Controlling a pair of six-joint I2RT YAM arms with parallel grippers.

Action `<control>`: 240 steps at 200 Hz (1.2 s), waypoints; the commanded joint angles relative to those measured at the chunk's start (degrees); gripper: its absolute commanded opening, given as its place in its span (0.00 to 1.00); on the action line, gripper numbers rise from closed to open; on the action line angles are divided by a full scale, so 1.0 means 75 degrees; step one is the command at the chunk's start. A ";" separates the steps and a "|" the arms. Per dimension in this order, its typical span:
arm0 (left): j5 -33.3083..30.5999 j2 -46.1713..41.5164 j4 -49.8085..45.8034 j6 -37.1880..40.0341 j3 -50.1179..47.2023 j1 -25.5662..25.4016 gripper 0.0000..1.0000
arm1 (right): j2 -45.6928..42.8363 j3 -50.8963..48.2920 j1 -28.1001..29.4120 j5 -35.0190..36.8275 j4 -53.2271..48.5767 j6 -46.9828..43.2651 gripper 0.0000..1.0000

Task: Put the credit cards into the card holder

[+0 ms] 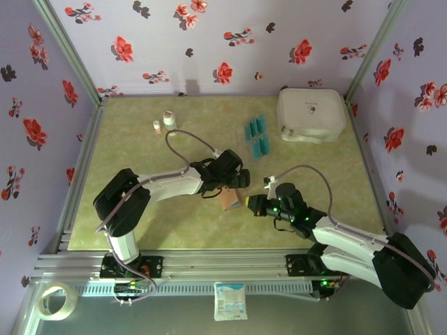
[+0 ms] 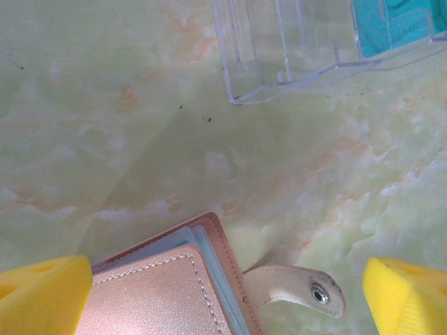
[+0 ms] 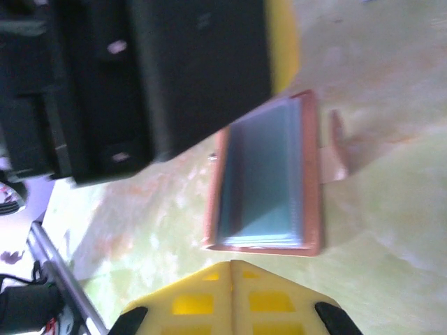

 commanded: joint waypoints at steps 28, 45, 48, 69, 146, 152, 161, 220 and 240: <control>0.0010 -0.0481 -0.0096 0.0185 0.0121 0.0513 1.00 | 0.0457 0.0807 0.0660 0.0188 -0.0245 -0.0521 0.00; 0.0038 -0.0605 -0.0166 0.0250 0.0107 0.0812 1.00 | 0.0925 0.1070 0.0782 0.0182 -0.0150 -0.0611 0.00; 0.0053 -0.0627 -0.0177 0.0256 0.0113 0.0875 1.00 | 0.1027 0.1114 0.0790 0.0176 -0.0135 -0.0625 0.00; 0.0178 -0.0789 -0.0298 0.0337 0.0094 0.1255 1.00 | 0.1713 0.1427 0.0834 0.0170 0.0037 -0.0719 0.00; 0.0408 -0.1480 -0.1122 0.1458 -0.0159 0.1800 1.00 | 0.2859 0.1499 0.0803 0.0562 0.0147 -0.0817 0.00; 0.0408 -0.1493 -0.1197 0.1577 -0.0184 0.1806 1.00 | 0.2950 0.1503 0.0802 0.0551 0.0212 -0.0788 0.00; 0.0384 -0.1525 -0.1226 0.1726 -0.0274 0.1806 1.00 | 0.3077 0.1510 0.0799 0.0510 0.0312 -0.0740 0.00; 0.0271 -0.1650 -0.1142 0.2397 -0.0800 0.1875 1.00 | 0.3654 0.1520 0.0794 0.0422 0.0715 -0.0423 0.00; 0.0536 -0.1365 -0.1430 0.2838 -0.0548 0.1876 1.00 | 0.3713 0.1512 0.0799 0.0421 0.0740 -0.0353 0.00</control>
